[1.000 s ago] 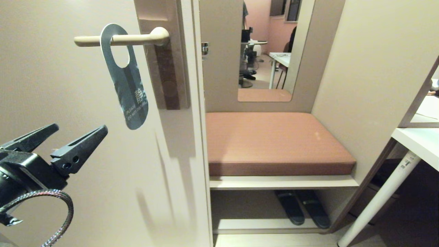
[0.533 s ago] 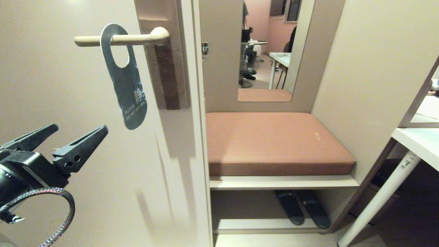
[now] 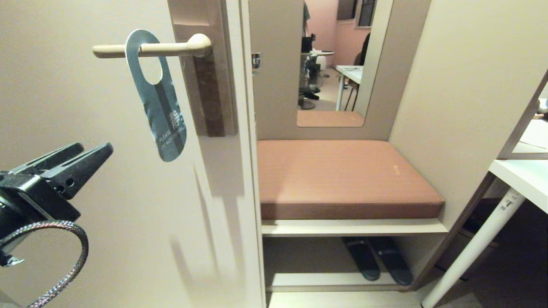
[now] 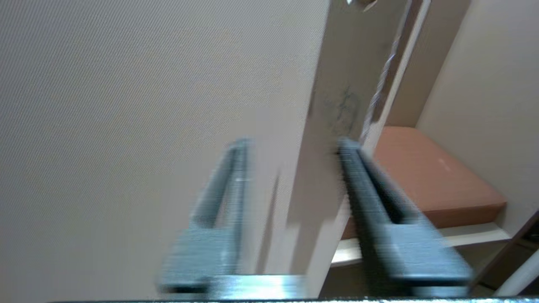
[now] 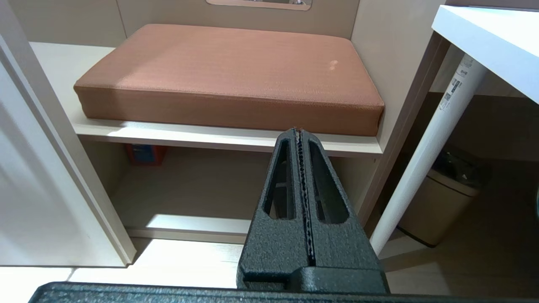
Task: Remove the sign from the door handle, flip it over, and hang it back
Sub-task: Hang the sign back with the other side facing out
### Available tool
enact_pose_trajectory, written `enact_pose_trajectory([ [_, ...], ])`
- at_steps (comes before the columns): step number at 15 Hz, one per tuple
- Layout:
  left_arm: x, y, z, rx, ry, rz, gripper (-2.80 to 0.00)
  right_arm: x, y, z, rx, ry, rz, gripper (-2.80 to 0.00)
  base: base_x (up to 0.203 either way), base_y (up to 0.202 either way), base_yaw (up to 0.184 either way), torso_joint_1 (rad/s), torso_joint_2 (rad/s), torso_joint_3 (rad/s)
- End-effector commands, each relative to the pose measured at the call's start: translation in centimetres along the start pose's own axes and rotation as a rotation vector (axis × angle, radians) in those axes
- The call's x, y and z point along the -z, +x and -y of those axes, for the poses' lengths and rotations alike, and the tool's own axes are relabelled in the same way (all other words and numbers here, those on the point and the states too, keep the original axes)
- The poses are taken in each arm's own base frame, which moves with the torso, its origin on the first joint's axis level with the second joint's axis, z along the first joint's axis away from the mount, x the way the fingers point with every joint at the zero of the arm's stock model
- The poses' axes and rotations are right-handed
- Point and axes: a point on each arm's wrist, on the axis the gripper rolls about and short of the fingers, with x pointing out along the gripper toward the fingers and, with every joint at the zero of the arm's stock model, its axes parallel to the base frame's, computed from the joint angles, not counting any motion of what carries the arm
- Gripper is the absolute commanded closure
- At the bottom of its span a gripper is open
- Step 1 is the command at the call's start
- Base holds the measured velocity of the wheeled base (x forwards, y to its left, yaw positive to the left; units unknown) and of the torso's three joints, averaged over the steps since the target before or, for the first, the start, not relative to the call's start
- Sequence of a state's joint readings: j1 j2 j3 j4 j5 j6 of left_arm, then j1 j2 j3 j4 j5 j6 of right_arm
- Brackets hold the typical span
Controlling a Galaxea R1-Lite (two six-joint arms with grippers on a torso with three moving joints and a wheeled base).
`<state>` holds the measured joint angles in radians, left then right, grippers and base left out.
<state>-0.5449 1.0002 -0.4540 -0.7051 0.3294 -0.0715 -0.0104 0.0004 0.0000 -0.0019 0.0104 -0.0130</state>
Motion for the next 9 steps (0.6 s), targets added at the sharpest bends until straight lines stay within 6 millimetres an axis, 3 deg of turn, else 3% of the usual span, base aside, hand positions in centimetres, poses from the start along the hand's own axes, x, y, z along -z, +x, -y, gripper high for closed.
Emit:
enact_pose_trajectory([
  [1, -0.8, 0.8, 0.3, 0.01, -0.006, 0.018, 0.0, 0.0, 0.0, 0.0, 0.0, -0.001, 0.0, 0.0, 0.0, 0.0, 0.0, 0.0, 0.0, 0.0],
  [9, -2.4, 5.5, 2.0, 0.009, 0.001, 0.025, 0.0, 0.0, 0.0, 0.0, -0.001, -0.001, 0.001, 0.0, 0.0, 0.0, 0.0, 0.0, 0.0, 0.0],
])
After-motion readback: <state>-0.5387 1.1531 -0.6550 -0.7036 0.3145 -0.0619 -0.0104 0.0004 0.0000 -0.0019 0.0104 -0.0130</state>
